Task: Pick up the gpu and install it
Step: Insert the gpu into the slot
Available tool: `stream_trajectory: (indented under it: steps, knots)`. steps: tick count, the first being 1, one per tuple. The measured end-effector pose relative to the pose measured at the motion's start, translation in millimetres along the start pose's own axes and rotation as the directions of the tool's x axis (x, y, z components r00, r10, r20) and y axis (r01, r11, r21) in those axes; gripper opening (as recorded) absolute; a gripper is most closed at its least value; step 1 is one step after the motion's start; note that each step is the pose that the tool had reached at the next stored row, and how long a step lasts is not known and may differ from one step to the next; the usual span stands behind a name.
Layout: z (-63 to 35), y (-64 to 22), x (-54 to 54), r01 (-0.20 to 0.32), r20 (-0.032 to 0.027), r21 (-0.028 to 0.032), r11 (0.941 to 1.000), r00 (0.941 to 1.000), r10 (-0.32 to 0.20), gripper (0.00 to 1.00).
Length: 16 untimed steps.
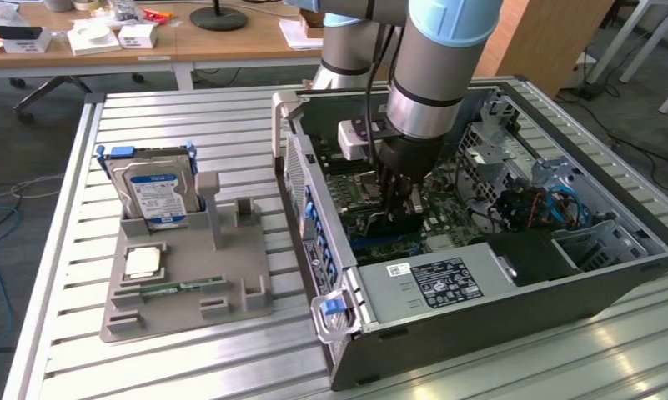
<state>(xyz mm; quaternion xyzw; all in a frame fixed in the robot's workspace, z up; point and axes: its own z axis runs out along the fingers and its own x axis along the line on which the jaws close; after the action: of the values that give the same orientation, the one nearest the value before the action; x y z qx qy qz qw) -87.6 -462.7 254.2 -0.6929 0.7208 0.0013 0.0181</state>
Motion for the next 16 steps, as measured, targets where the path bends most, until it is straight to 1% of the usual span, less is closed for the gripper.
stream_trajectory:
  steps: [16]
  knots:
    - [2.7,0.0,0.4,0.0,-0.0001,0.0,1.0,1.0,0.0,0.25]
